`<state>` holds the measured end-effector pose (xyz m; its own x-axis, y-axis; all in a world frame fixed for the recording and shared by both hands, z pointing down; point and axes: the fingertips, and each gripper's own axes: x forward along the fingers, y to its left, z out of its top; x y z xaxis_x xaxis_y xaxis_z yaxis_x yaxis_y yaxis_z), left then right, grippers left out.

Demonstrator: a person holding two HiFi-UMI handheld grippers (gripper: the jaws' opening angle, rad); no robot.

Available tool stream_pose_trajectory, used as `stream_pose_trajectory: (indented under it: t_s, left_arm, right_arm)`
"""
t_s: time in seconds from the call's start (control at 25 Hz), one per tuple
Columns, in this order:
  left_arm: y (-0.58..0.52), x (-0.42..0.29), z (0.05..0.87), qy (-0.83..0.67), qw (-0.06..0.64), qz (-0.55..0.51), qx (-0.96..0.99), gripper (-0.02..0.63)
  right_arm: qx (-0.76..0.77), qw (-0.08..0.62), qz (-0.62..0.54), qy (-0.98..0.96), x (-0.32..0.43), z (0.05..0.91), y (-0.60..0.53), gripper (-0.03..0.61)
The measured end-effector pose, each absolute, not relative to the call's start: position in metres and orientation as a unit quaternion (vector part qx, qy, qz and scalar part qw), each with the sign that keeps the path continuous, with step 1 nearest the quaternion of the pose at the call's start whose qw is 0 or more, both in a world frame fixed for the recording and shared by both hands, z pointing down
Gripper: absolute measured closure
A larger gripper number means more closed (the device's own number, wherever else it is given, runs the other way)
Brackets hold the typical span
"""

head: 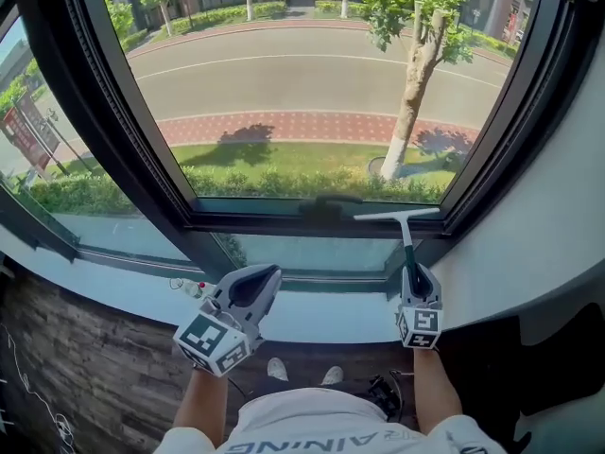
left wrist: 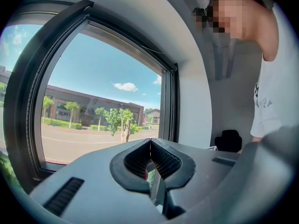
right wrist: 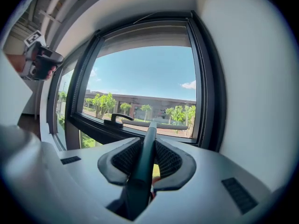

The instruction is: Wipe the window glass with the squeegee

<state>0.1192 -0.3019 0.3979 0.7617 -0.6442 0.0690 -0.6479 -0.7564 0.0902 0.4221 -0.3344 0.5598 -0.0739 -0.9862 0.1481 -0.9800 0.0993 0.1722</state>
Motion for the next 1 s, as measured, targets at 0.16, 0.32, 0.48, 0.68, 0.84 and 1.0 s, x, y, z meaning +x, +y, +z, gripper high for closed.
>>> stream_pose_trajectory:
  t_s: [0.16,0.32,0.48,0.68,0.84,1.0]
  left_arm:
    - [-0.298,0.115,0.404,-0.369,0.055,0.013,0.928,0.597]
    - [-0.294,0.117,0.411,-0.376,0.061,0.017,0.925,0.597]
    - [-0.295,0.113,0.398,-0.371,0.045,0.008,0.927,0.597]
    - [-0.291,0.077,0.391,-0.356,0.018,0.007,0.934,0.597]
    - [-0.291,0.026,0.382,-0.337,0.012,0.007,0.941,0.597]
    - [-0.294,-0.026,0.382,-0.320,0.009,0.011,0.947,0.597]
  right_arm:
    - [0.656,0.086,-0.017,-0.750,0.408,0.542,-0.293,0.479]
    - [0.656,0.034,-0.047,-0.753,0.407,0.495,-0.276,0.479]
    - [0.663,-0.024,-0.083,-0.743,0.403,0.430,-0.282,0.479]
    - [0.666,-0.066,-0.135,-0.731,0.364,0.353,-0.286,0.479]
    - [0.658,-0.101,-0.187,-0.723,0.311,0.278,-0.317,0.479]
    - [0.665,-0.123,-0.238,-0.697,0.269,0.197,-0.355,0.479]
